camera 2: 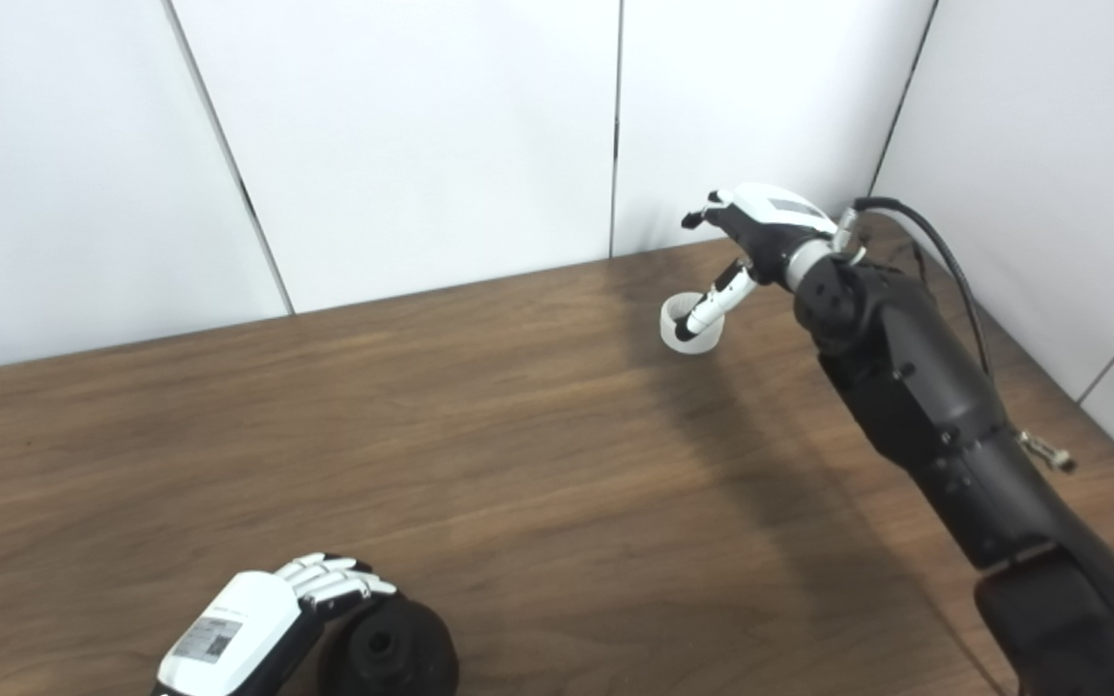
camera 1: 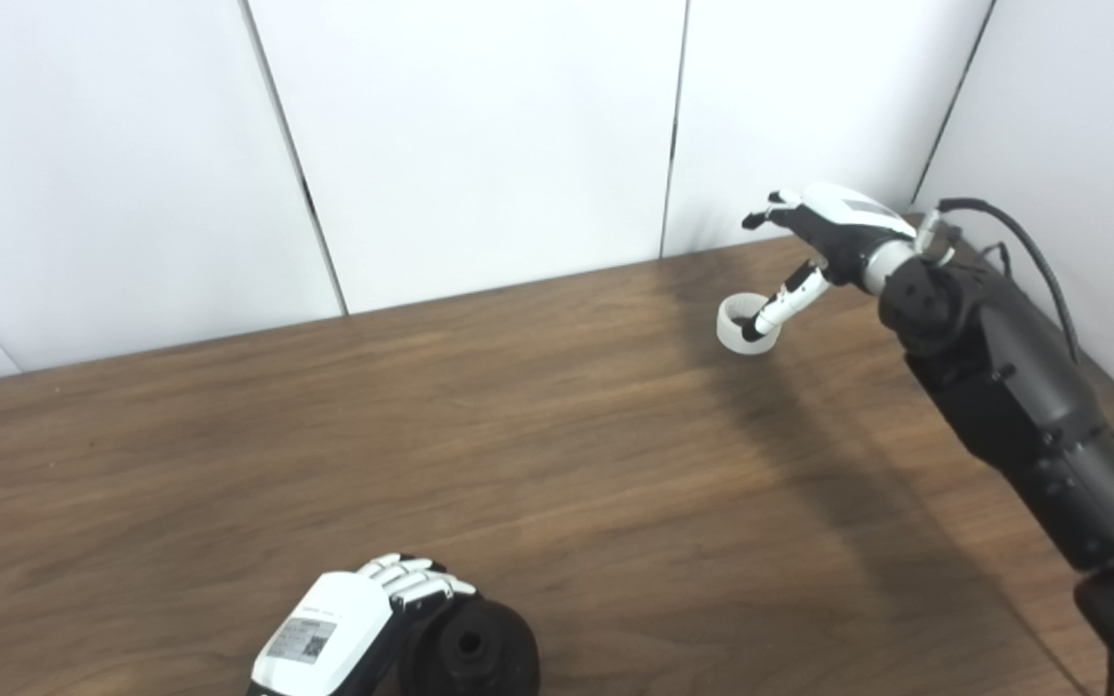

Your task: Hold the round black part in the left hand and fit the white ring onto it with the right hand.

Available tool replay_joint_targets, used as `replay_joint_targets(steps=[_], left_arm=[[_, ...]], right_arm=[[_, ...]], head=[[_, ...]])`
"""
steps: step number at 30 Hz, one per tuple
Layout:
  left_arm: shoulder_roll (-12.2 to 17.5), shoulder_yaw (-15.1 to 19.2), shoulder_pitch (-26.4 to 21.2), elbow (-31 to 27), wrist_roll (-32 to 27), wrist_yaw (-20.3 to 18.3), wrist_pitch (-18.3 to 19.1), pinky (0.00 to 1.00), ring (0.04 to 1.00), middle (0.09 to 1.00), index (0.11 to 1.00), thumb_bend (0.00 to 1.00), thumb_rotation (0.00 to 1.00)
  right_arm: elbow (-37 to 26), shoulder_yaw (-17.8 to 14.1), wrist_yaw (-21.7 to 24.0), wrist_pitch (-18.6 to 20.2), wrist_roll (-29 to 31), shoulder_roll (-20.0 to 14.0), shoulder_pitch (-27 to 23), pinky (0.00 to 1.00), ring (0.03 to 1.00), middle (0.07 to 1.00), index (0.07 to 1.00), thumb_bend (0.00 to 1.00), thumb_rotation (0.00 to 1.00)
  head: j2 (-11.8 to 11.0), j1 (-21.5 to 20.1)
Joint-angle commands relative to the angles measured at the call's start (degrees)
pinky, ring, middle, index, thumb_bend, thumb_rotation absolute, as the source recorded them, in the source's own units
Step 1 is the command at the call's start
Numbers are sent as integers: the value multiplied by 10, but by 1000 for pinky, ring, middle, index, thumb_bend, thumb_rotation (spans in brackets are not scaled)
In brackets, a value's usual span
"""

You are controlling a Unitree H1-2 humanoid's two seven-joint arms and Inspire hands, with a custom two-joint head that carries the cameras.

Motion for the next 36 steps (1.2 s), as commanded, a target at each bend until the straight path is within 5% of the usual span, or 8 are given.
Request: replay_joint_targets(steps=[1, 8, 16, 36], left_arm=[[15, -6, 14, 7, 32, -35, 15, 882, 836, 763, 482, 523, 50], [15, -9, 15, -2, 35, -43, 23, 871, 830, 763, 482, 523, 50], [16, -7, 18, -16, 35, -51, 32, 863, 829, 761, 482, 523, 50], [15, -12, 26, -28, 34, -53, 38, 862, 835, 765, 482, 524, 50]], right_arm=[[4, 0, 7, -2, -19, -24, -37, 1000, 1000, 1000, 857, 1000, 284], [35, 24, 36, -2, -39, -22, -52, 1000, 1000, 1000, 857, 1000, 308], [63, 36, 17, -2, -43, -10, -46, 1000, 1000, 1000, 861, 1000, 336], [108, 36, -95, -39, -20, 1, -31, 1000, 998, 973, 852, 1000, 302]], head=[[3, -1], [6, 2], [10, 8], [14, 16]])
